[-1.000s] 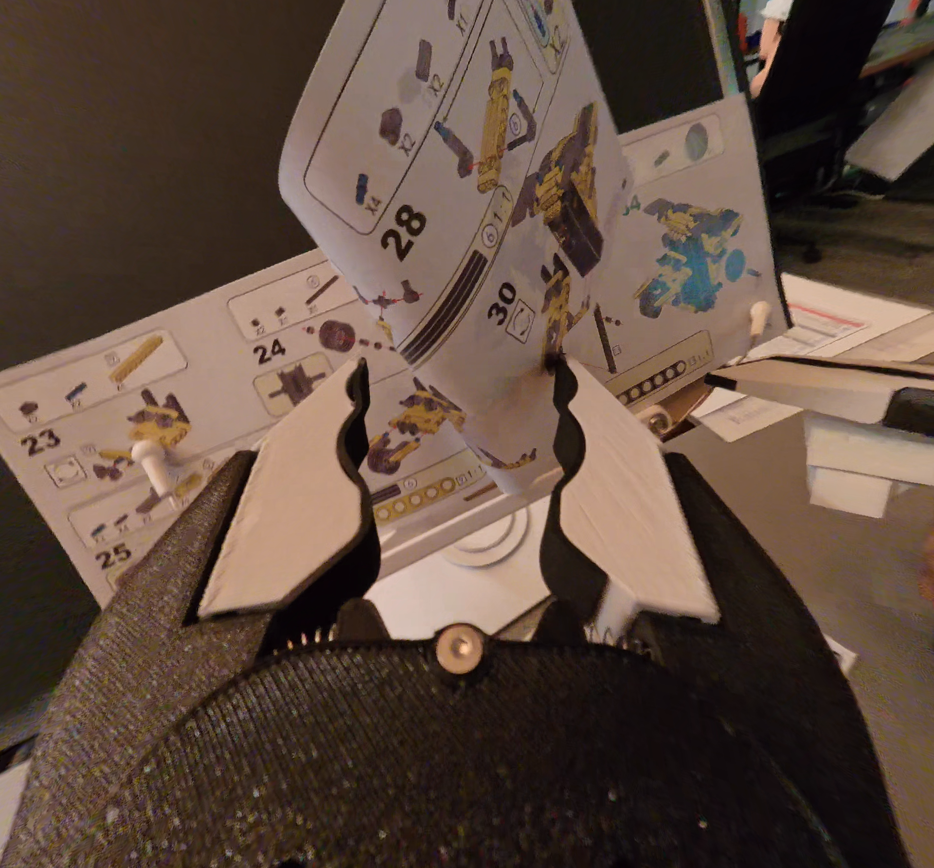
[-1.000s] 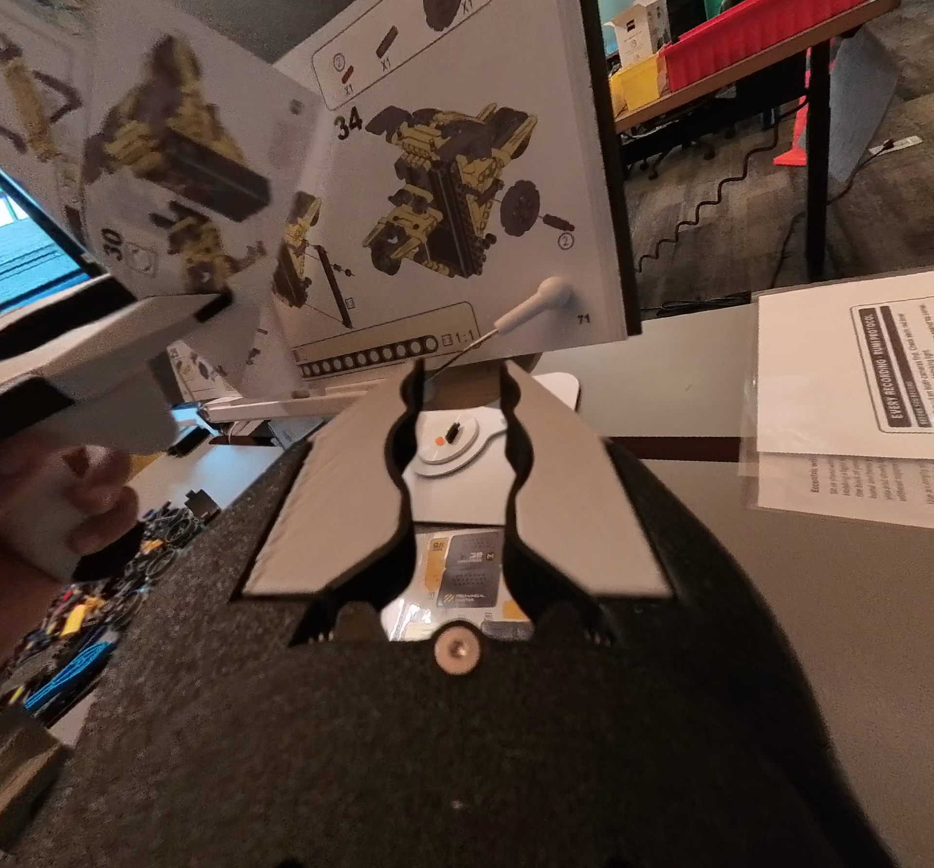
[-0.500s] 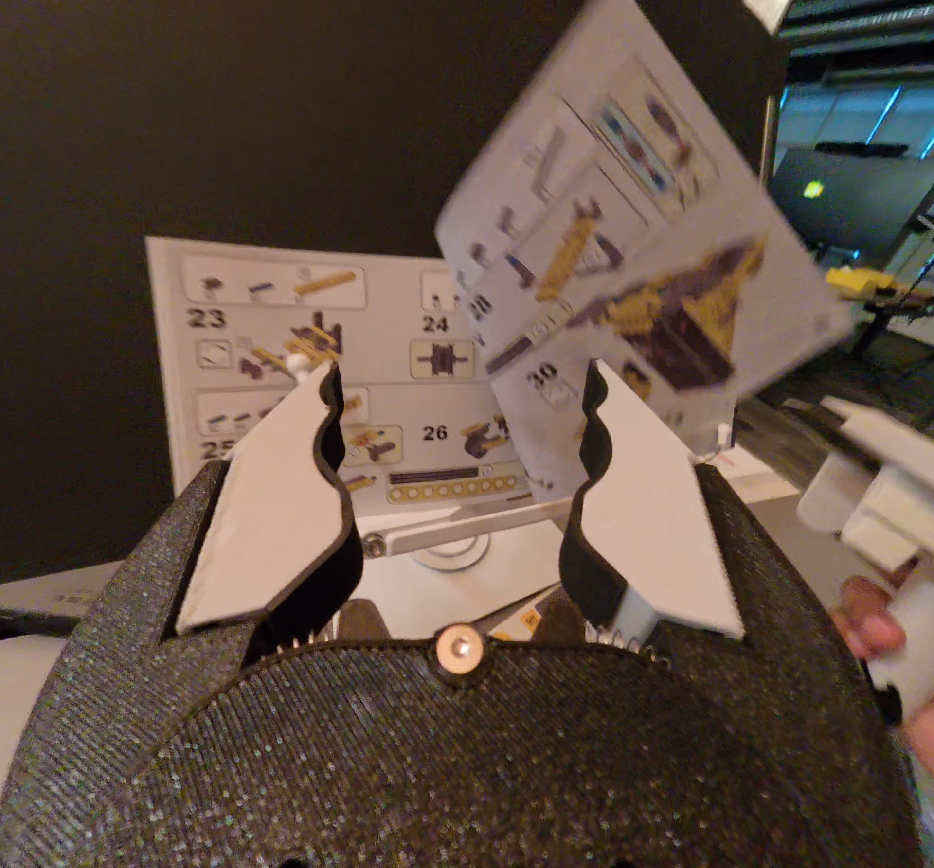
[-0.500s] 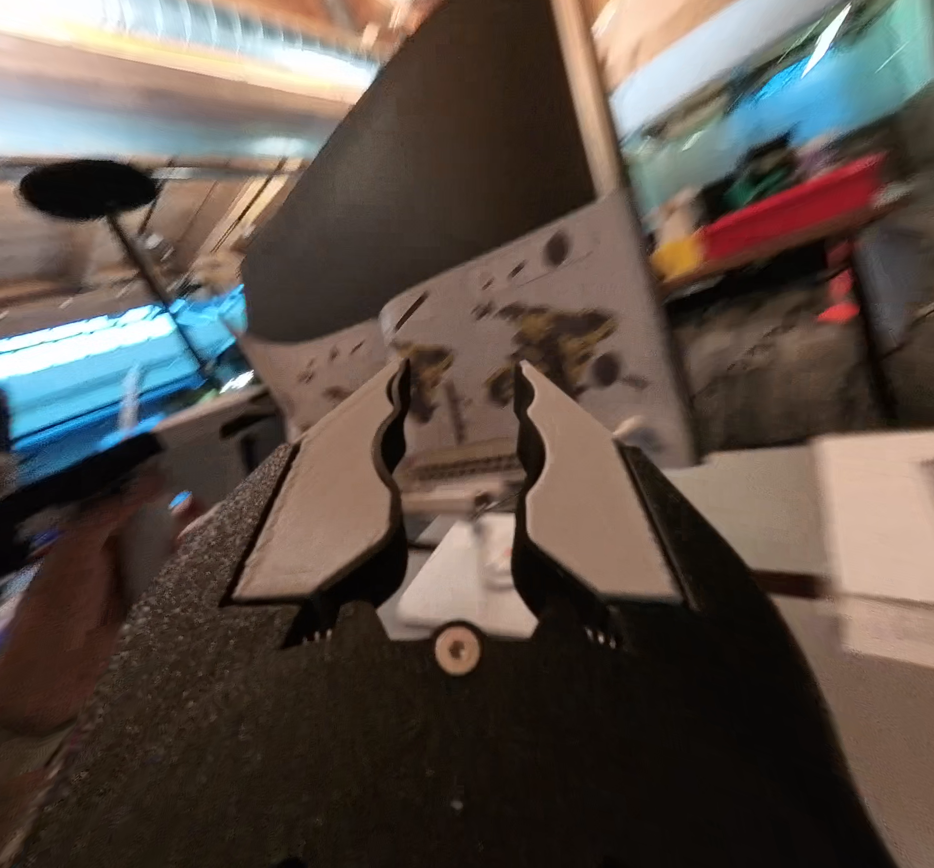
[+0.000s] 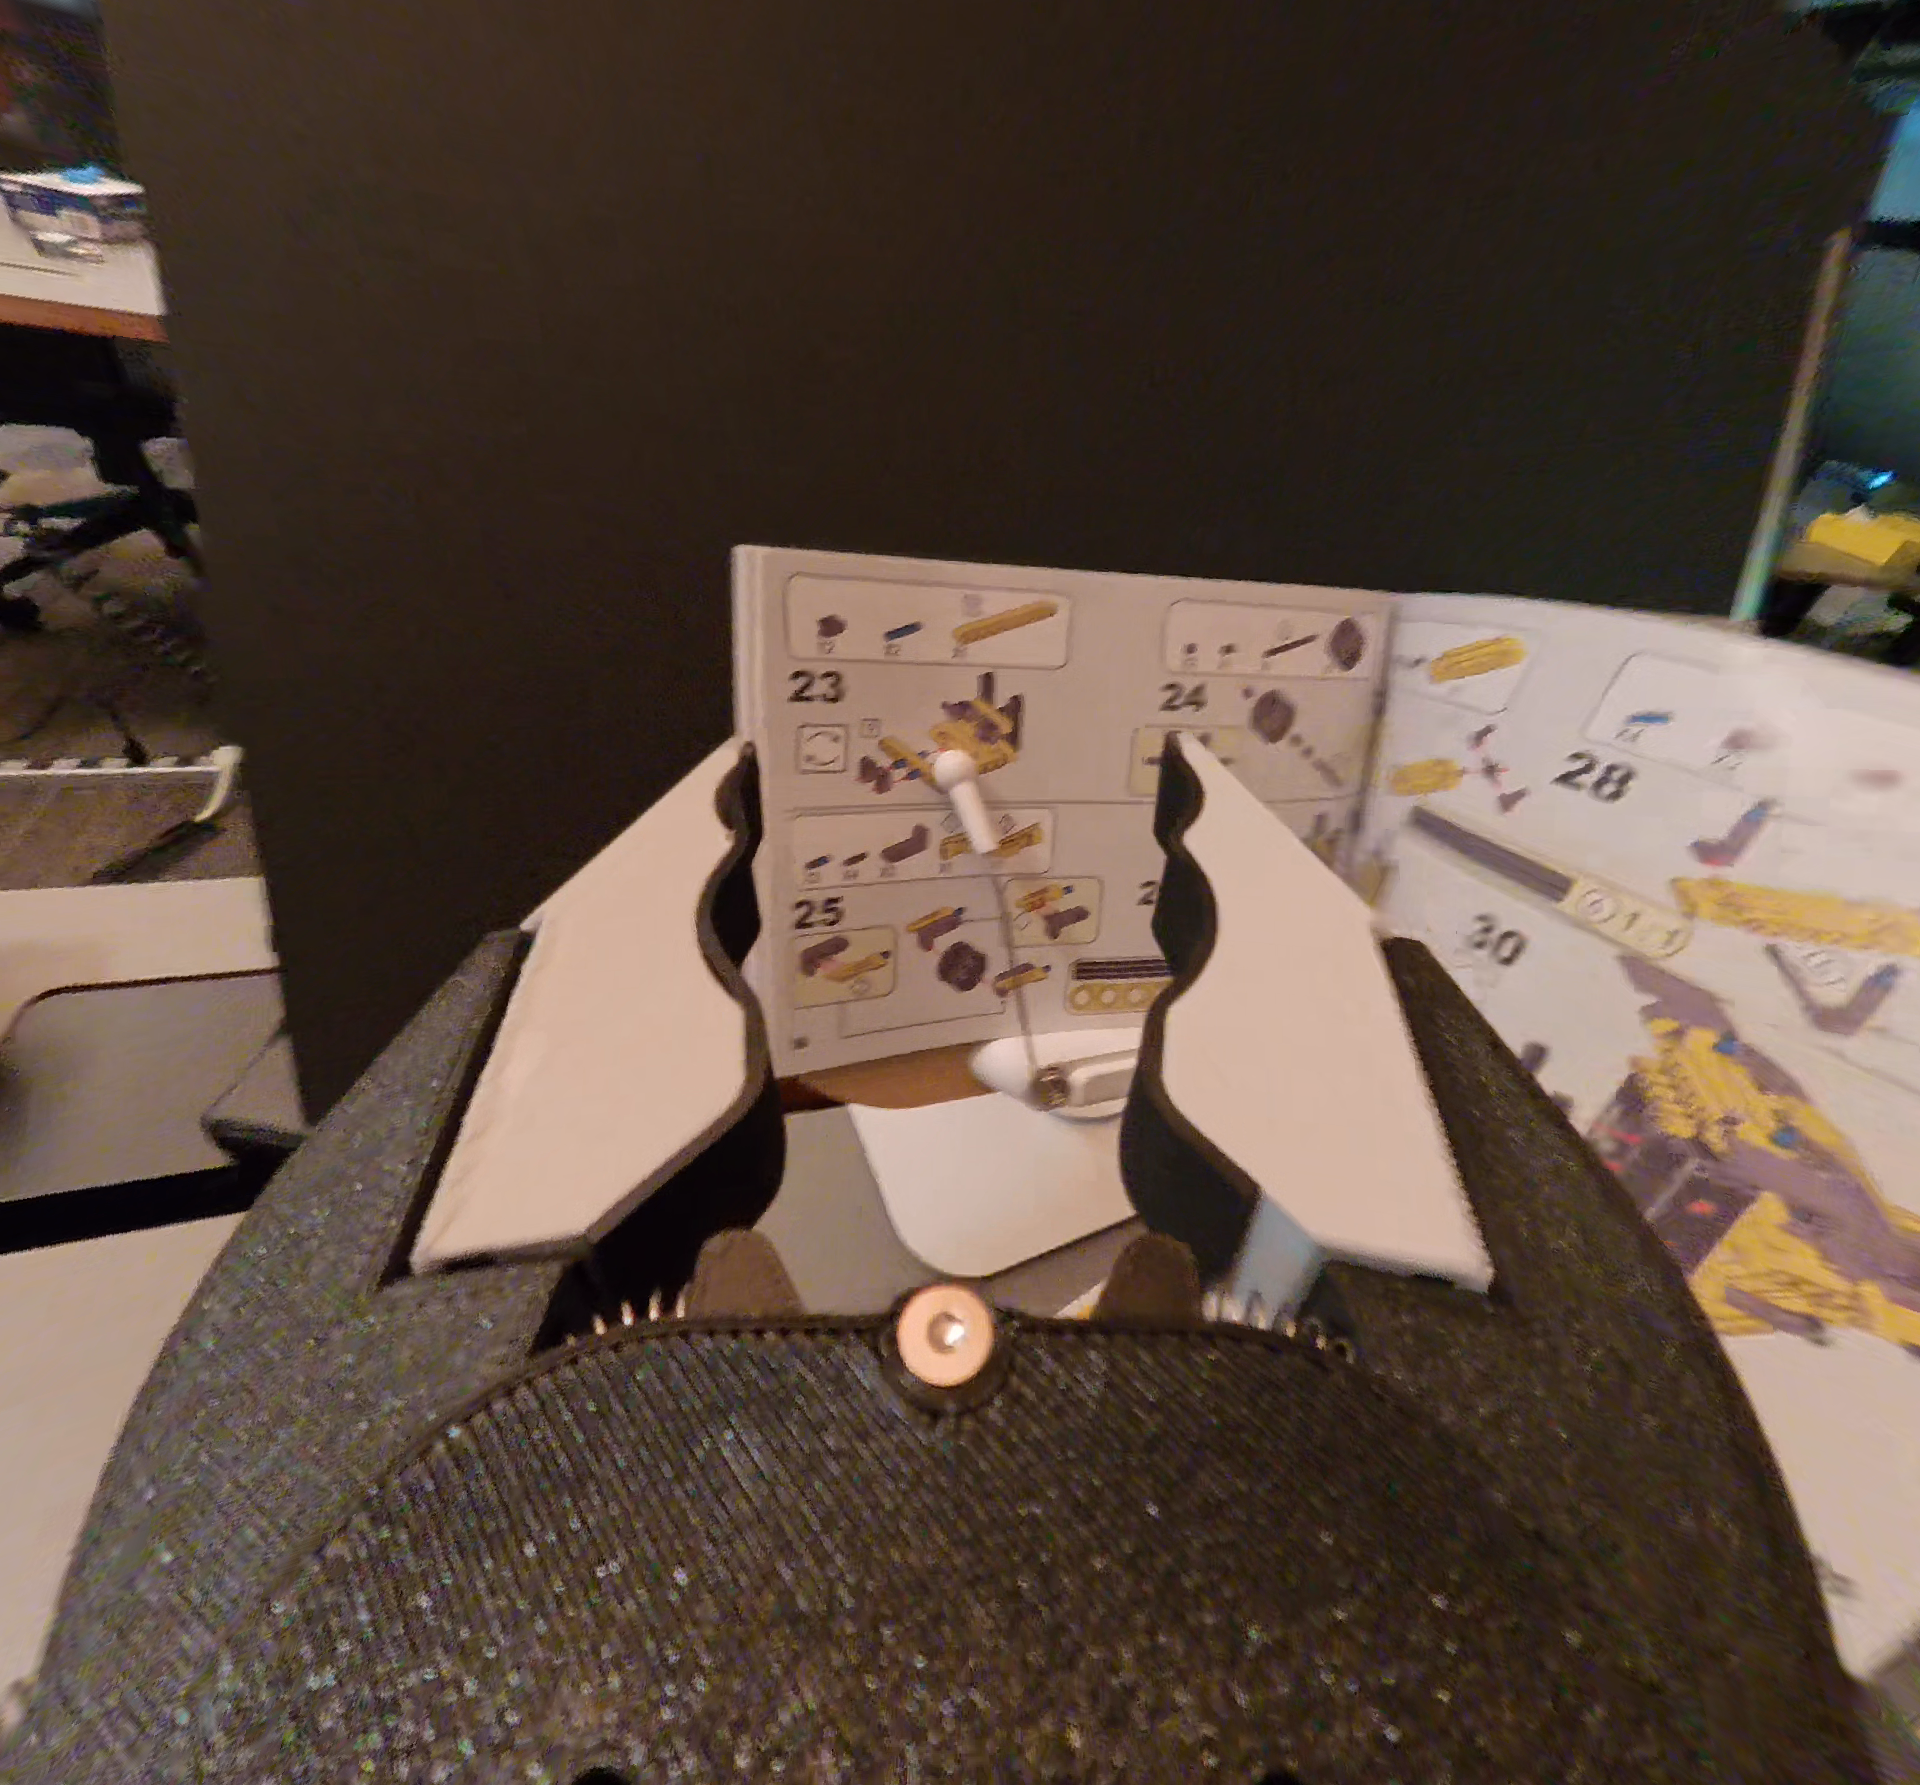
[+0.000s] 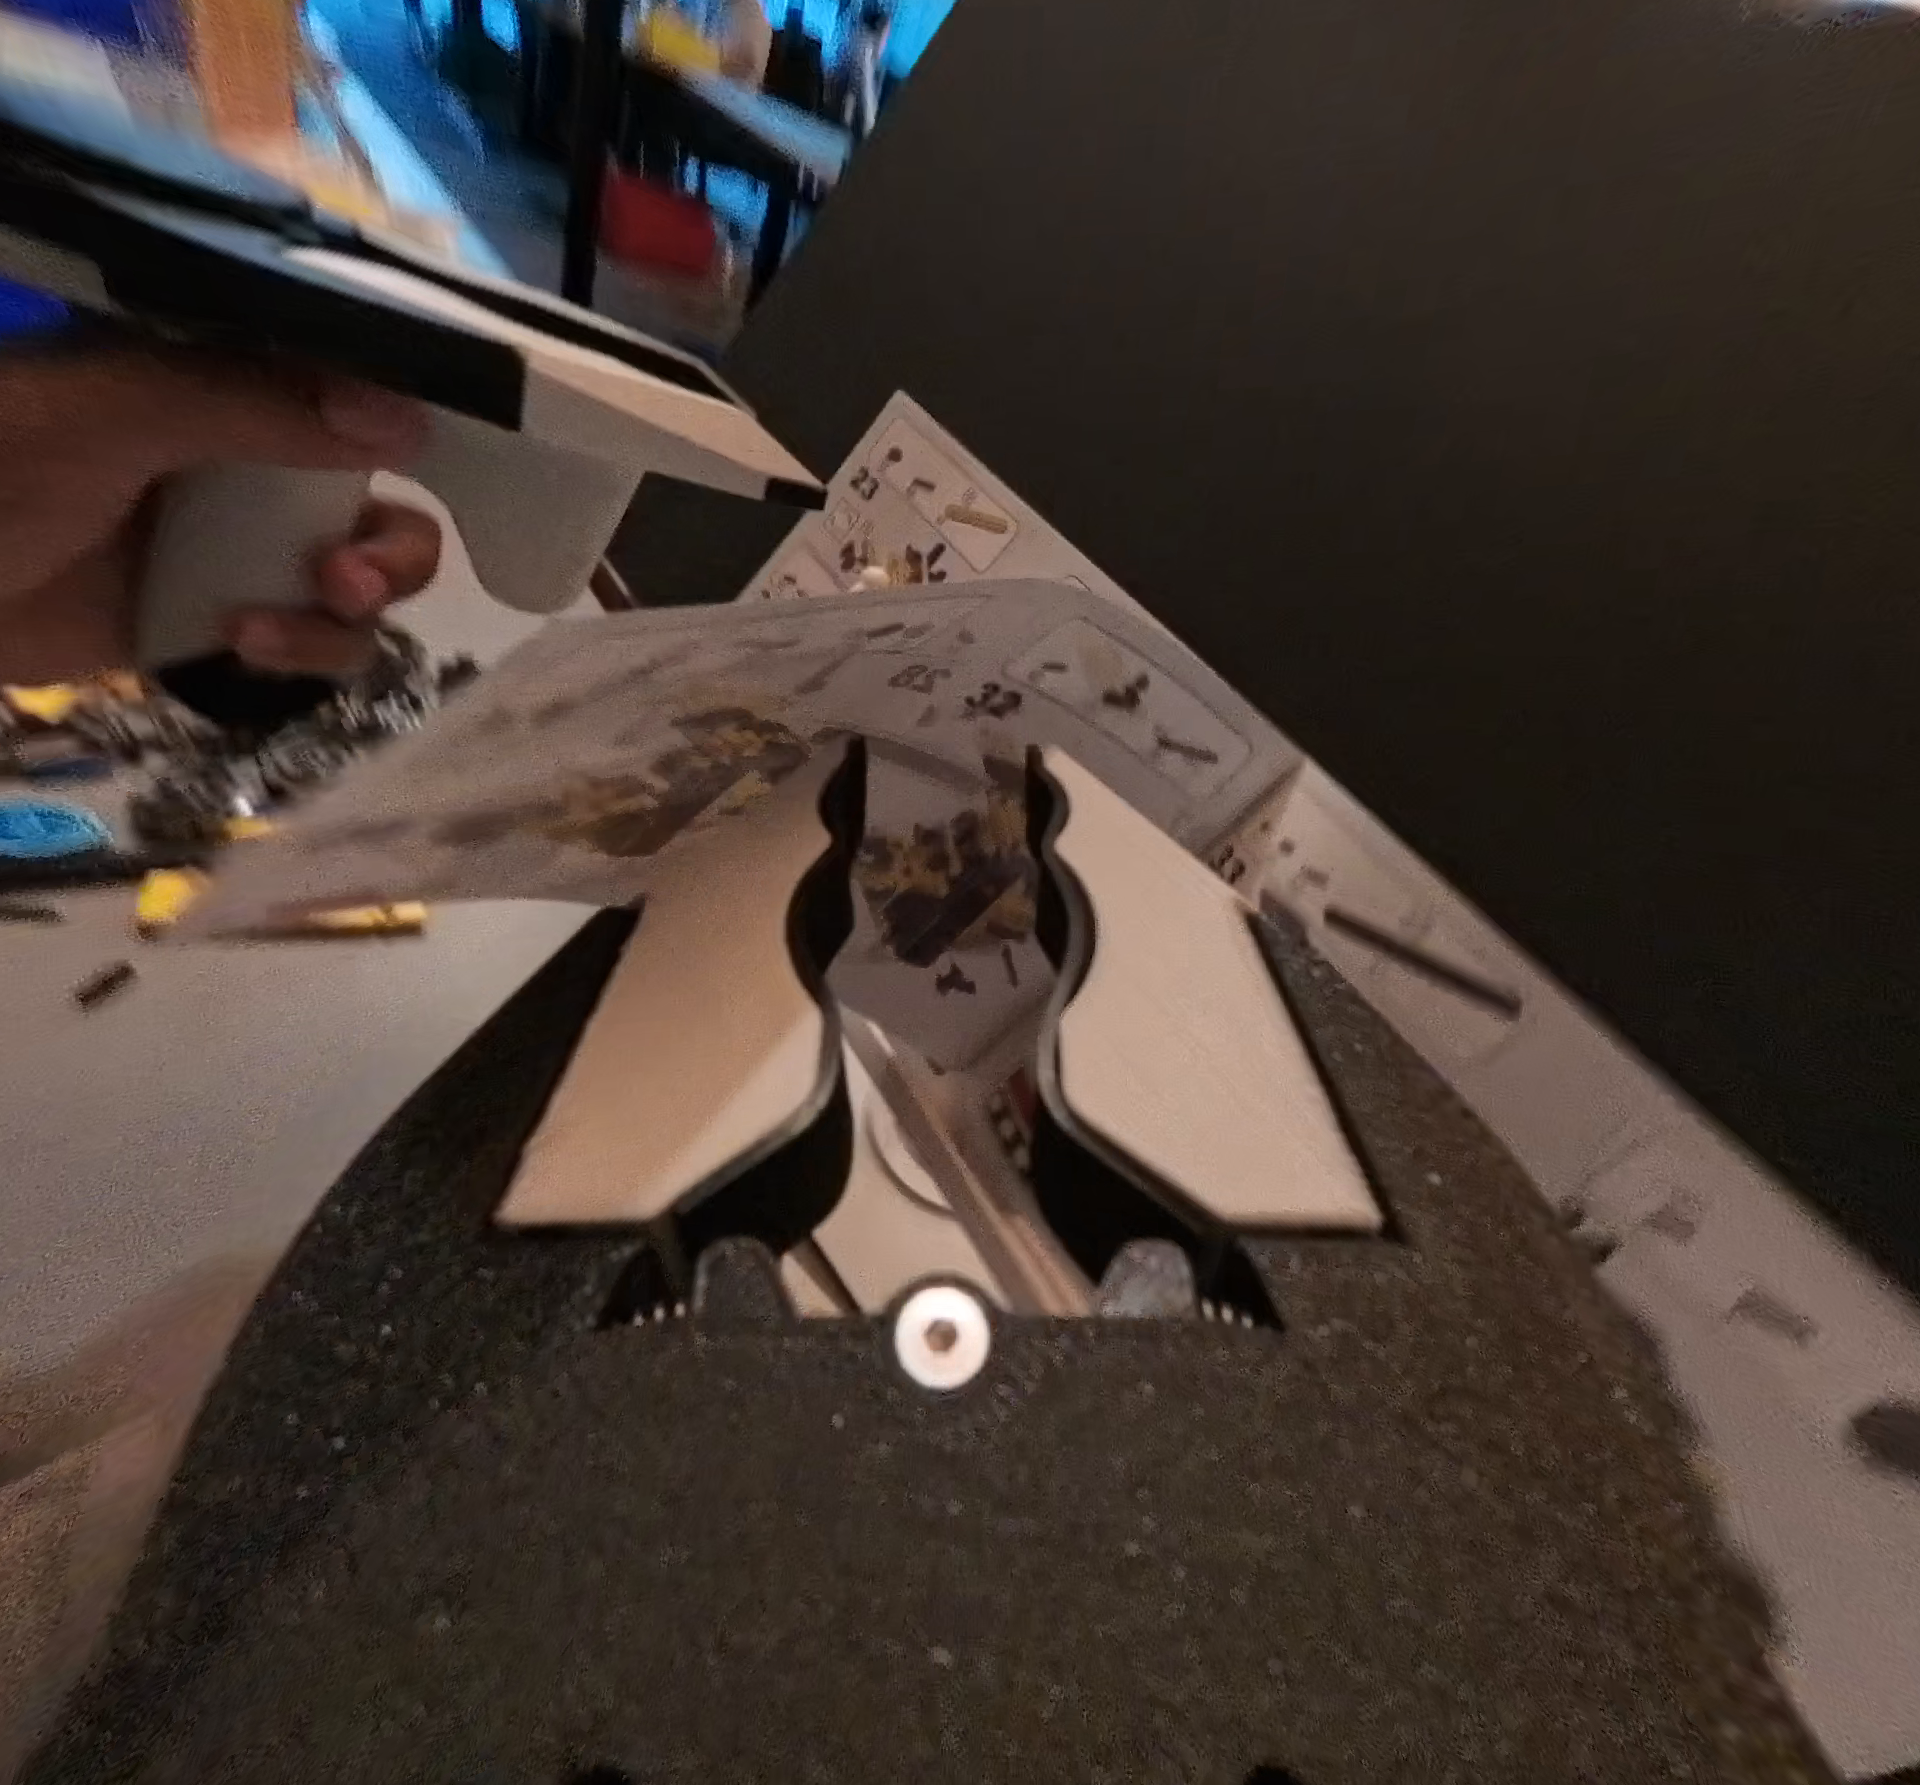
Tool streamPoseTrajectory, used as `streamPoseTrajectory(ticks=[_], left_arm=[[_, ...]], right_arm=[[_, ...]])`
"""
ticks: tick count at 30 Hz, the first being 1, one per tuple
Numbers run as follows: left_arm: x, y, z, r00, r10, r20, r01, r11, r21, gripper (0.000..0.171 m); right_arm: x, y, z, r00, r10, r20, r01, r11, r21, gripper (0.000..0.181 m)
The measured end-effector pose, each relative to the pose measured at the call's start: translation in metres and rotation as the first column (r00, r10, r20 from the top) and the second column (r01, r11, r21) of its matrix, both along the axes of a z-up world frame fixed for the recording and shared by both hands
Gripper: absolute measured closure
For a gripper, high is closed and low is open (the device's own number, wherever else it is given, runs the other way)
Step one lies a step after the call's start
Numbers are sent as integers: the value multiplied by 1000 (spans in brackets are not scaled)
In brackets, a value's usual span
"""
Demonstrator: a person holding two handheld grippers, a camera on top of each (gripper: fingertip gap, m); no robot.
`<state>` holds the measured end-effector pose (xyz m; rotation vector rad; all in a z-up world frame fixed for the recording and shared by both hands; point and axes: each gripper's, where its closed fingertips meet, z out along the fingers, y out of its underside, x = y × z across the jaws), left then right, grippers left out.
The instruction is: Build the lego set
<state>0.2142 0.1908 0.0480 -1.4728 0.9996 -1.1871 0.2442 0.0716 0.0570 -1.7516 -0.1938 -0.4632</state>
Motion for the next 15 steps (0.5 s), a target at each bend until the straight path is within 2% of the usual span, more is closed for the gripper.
streamPoseTrajectory(ticks=[3,5,9,12,15], left_arm=[[-3,22,-8,999,45,-24,-44,999,14,109],[-4,24,-11,999,6,-36,-7,1000,-16,111],[-4,-4,-10,975,-219,-29,216,973,-77,124],[-7,-16,-5,939,-343,30,343,926,-156,133],[-15,-16,-1,907,-415,70,421,890,-176,137]], right_arm=[[-5,21,5,997,29,77,-14,983,-184,142],[-9,32,6,991,72,110,-36,954,-296,136],[-11,52,10,968,168,184,-60,875,-481,124],[-27,59,7,946,300,126,-169,784,-597,114],[-39,61,0,930,362,61,-221,685,-695,102]])
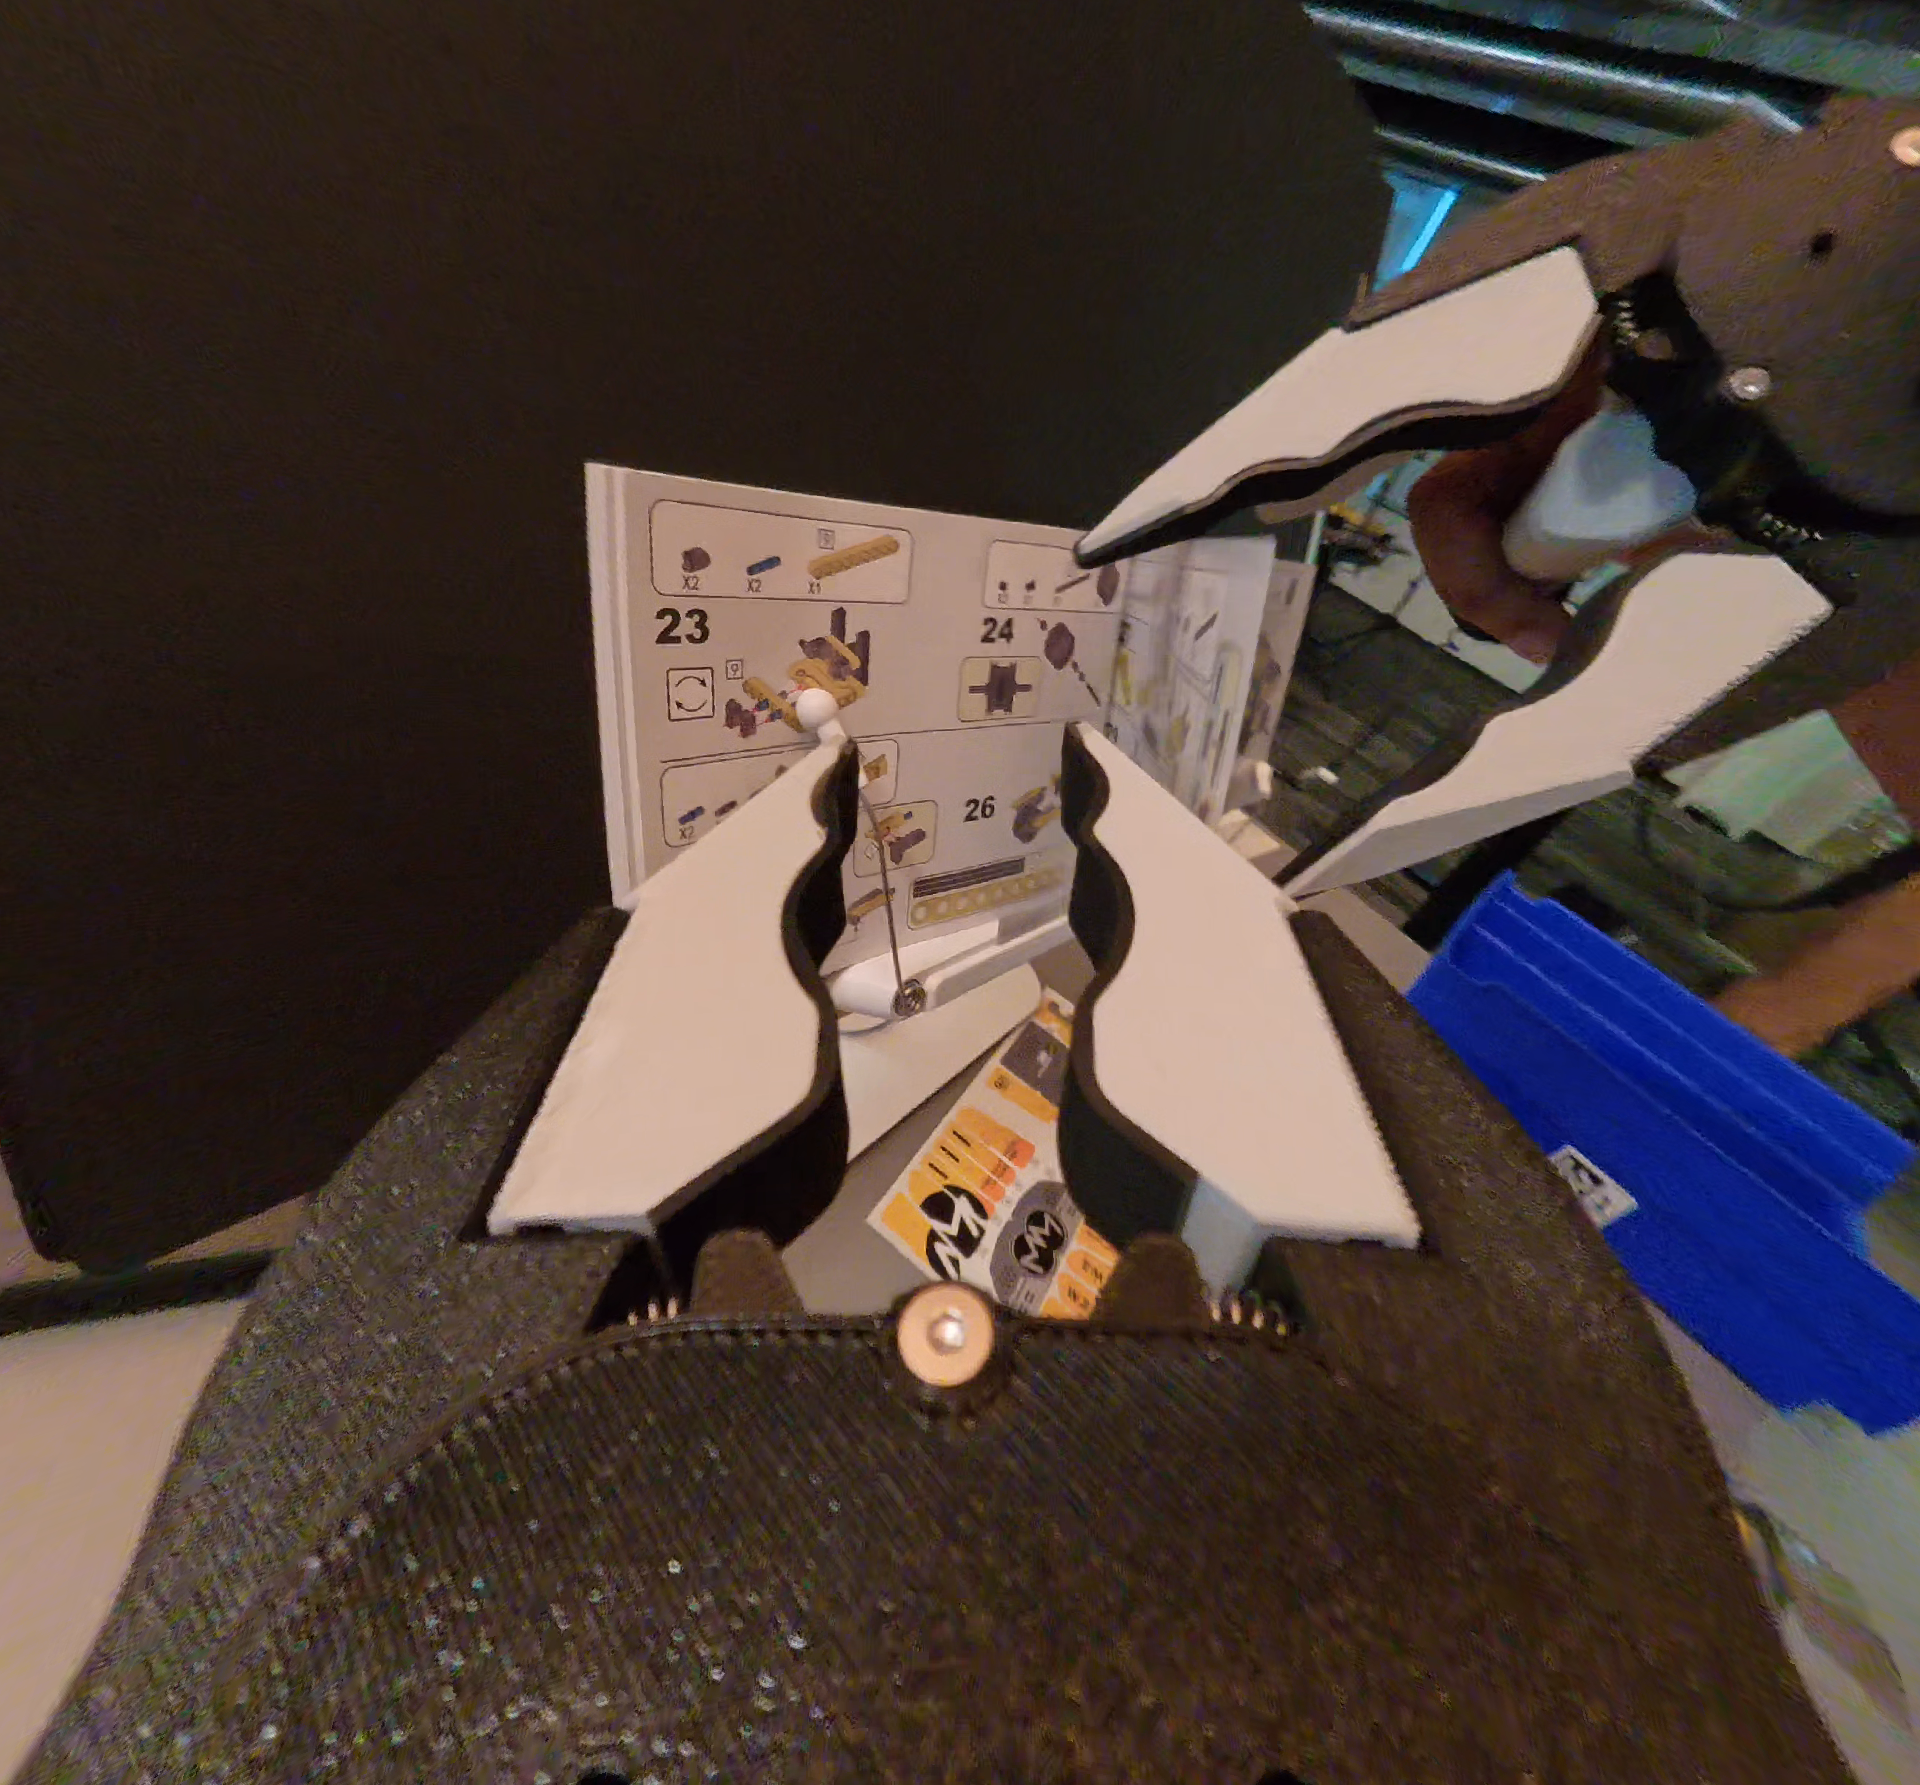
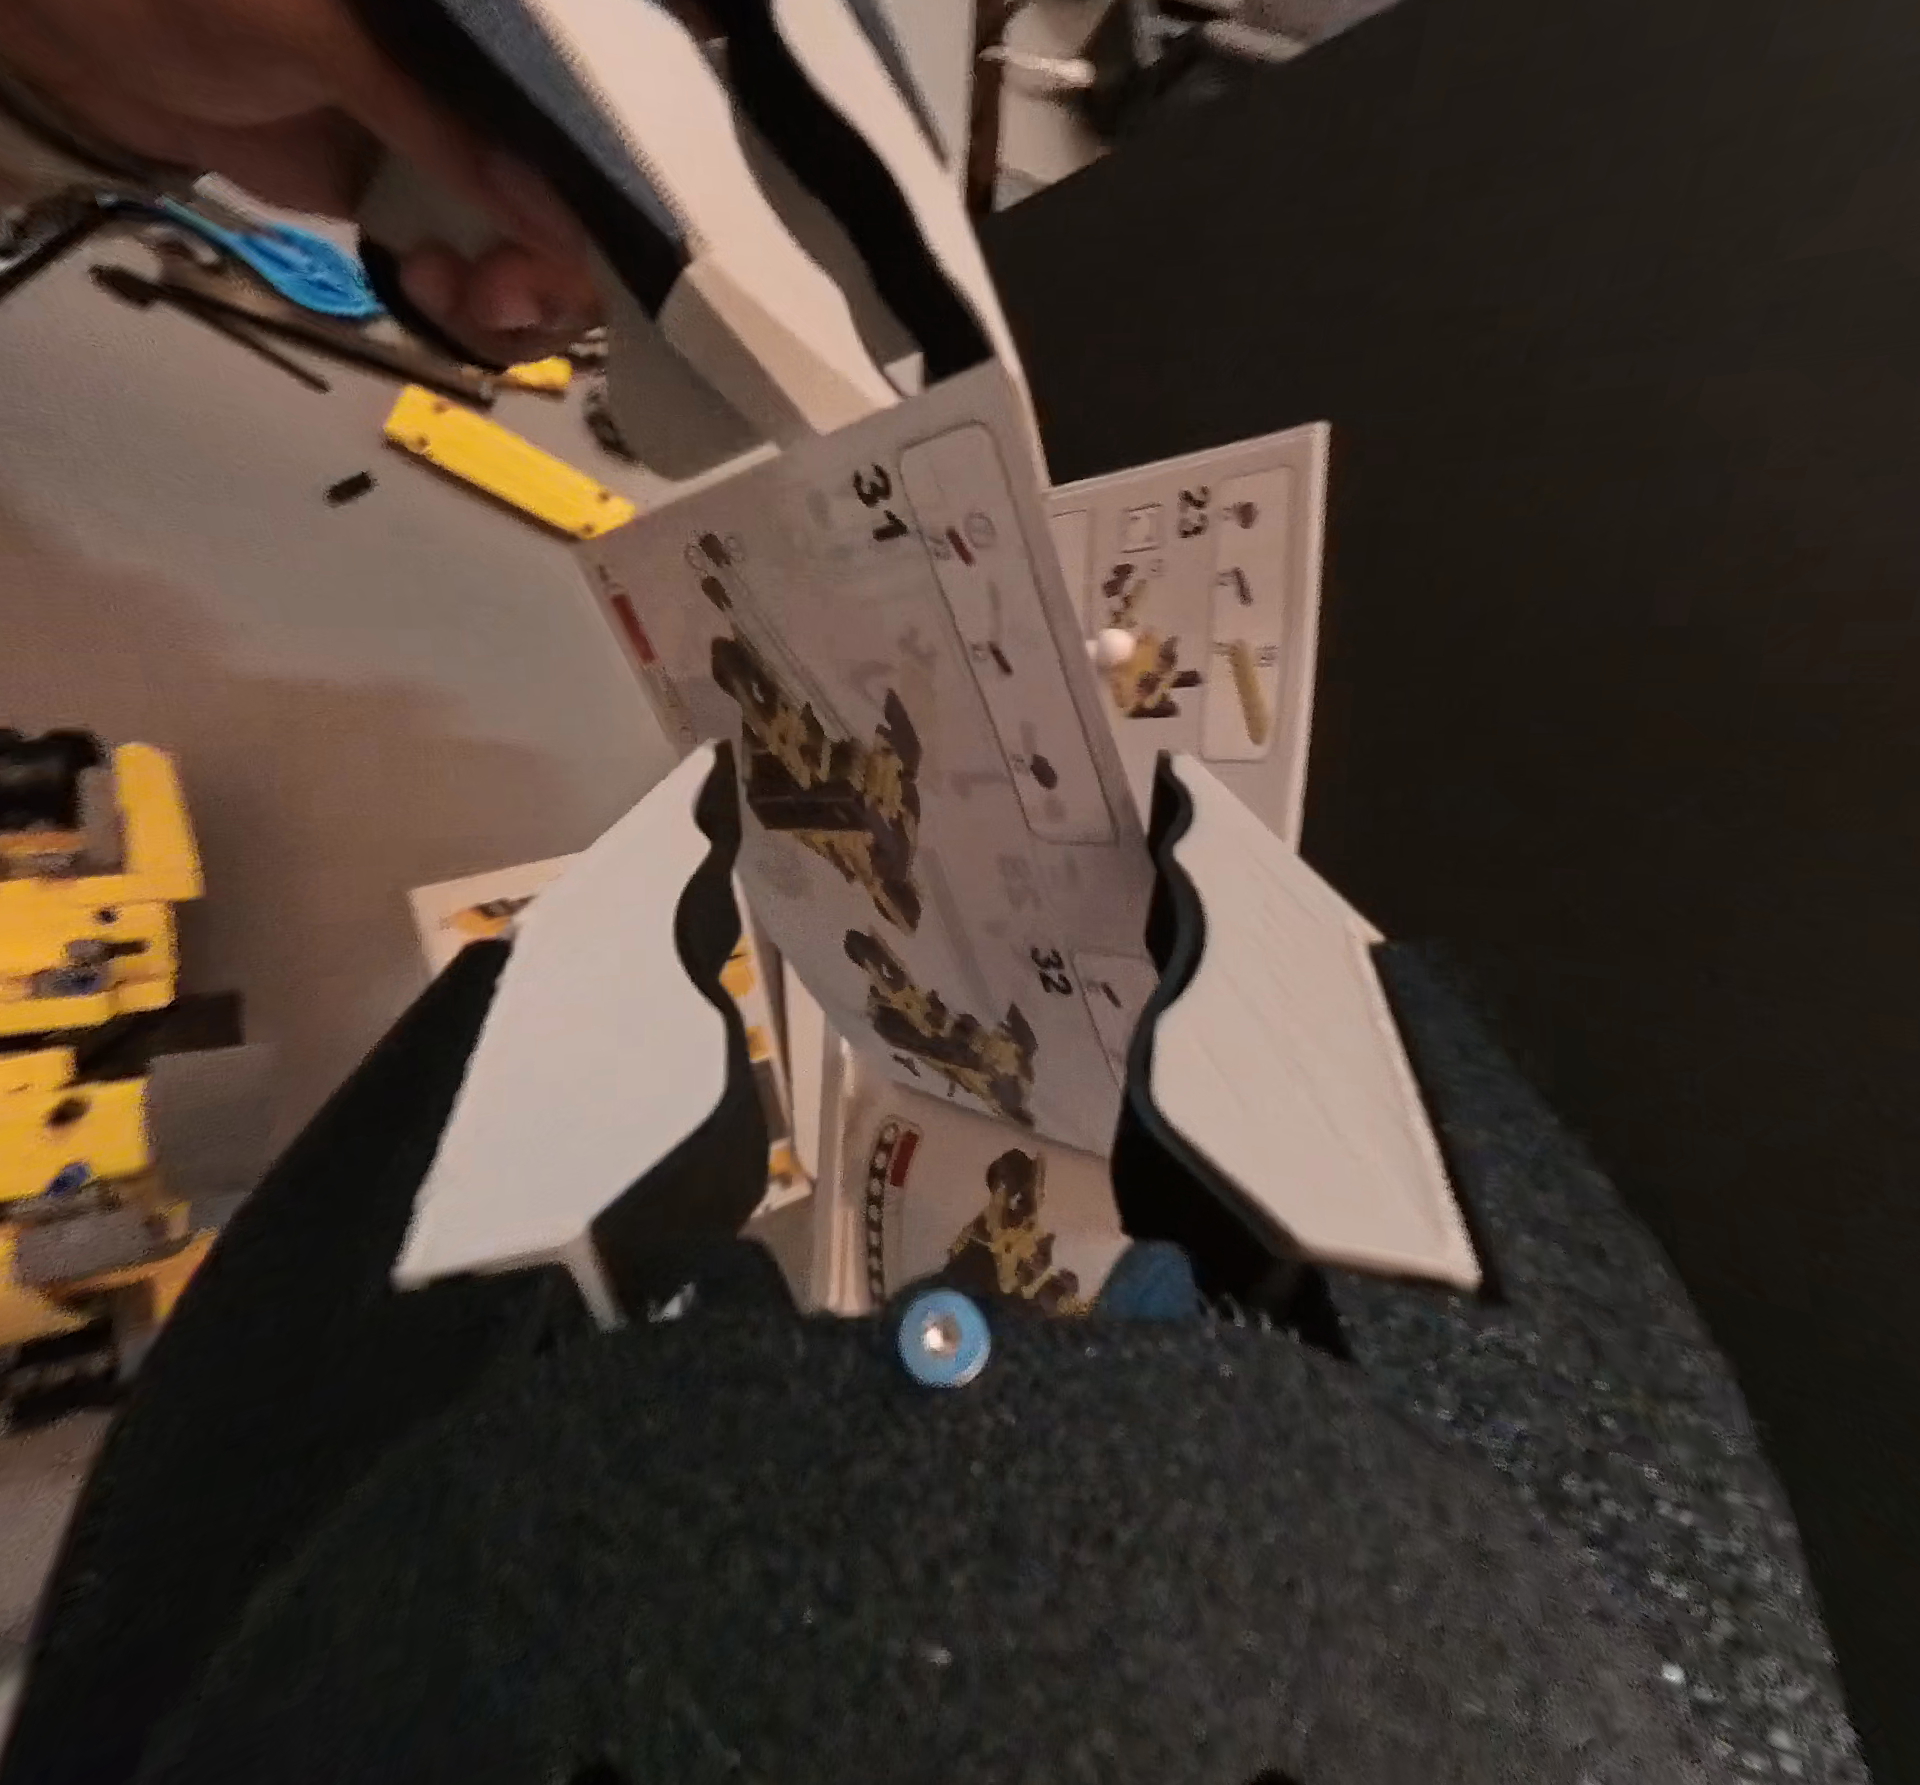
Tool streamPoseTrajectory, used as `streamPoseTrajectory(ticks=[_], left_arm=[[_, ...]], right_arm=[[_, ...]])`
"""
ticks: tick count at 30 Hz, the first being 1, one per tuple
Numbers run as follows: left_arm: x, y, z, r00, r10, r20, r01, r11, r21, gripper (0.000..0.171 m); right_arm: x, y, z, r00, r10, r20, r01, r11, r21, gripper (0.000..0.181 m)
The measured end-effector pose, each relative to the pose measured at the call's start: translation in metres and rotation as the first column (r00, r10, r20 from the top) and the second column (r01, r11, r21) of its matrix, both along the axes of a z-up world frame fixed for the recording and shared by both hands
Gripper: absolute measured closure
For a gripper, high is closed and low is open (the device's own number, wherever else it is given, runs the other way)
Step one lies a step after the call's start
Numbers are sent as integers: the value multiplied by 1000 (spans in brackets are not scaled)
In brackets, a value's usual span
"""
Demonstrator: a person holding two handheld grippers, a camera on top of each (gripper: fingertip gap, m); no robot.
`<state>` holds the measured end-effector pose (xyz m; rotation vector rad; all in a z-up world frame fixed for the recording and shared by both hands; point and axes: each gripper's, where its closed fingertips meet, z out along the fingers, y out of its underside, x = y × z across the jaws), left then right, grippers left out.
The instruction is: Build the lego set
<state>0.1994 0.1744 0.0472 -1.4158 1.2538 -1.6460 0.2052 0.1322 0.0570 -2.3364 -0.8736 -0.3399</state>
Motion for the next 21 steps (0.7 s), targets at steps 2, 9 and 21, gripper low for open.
streamPoseTrajectory(ticks=[2,9,21], left_arm=[[-4,1,0,1000,-30,-1,30,999,14,136],[2,24,-15,993,103,-65,-101,994,31,126],[36,-11,-55,975,129,-181,-85,969,230,130]], right_arm=[[-6,-1,-6,1000,14,0,-14,996,-85,107],[15,-6,-5,984,19,175,13,983,-181,181],[79,-25,48,925,-380,24,371,913,169,181]])
